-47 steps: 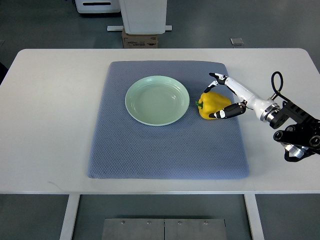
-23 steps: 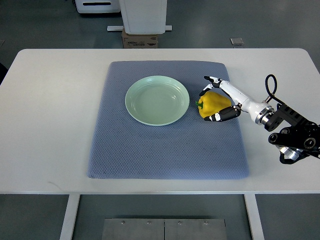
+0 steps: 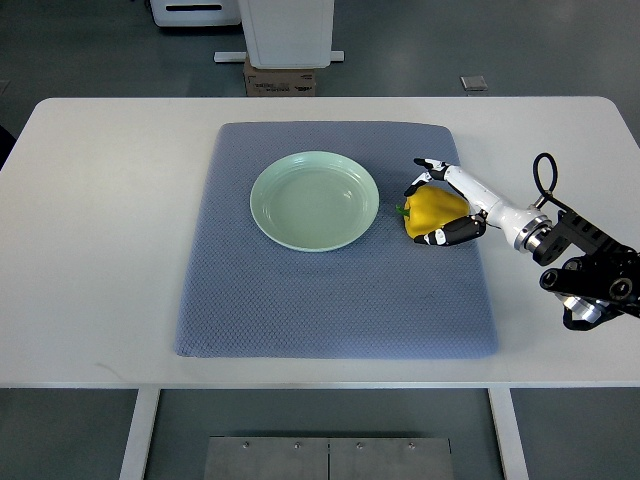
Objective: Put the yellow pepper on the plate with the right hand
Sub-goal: 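Close the right hand firmly and lift the pepper off the mat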
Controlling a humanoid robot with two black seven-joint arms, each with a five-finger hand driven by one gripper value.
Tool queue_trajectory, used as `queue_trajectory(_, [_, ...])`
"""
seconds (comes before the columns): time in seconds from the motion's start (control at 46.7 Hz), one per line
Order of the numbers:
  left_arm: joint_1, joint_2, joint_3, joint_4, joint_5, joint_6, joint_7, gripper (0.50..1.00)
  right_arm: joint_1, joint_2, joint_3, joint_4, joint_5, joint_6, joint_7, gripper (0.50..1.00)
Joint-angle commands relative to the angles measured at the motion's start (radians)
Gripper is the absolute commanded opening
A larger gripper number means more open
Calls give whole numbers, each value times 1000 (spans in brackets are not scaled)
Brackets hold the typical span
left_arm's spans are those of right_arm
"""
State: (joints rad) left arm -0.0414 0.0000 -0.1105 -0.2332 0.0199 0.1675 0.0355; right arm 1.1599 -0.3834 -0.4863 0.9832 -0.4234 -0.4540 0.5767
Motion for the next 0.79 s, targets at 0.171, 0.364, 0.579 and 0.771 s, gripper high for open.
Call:
queue_trajectory(0.171, [0, 0, 0, 0, 0, 1, 0, 1000, 3, 3, -15, 0, 2, 3, -6, 805])
queue_trajectory(0.364, [0, 0, 0, 0, 0, 0, 0, 1000, 4, 8, -29, 0, 2, 3, -8, 774])
queue_trajectory(0.579, [0, 0, 0, 0, 0, 0, 0, 1000, 6, 8, -41, 0, 2, 5, -8, 671])
queue_trajectory(0.771, [0, 0, 0, 0, 0, 0, 0, 1000, 11, 8, -41, 0, 2, 9, -6, 567])
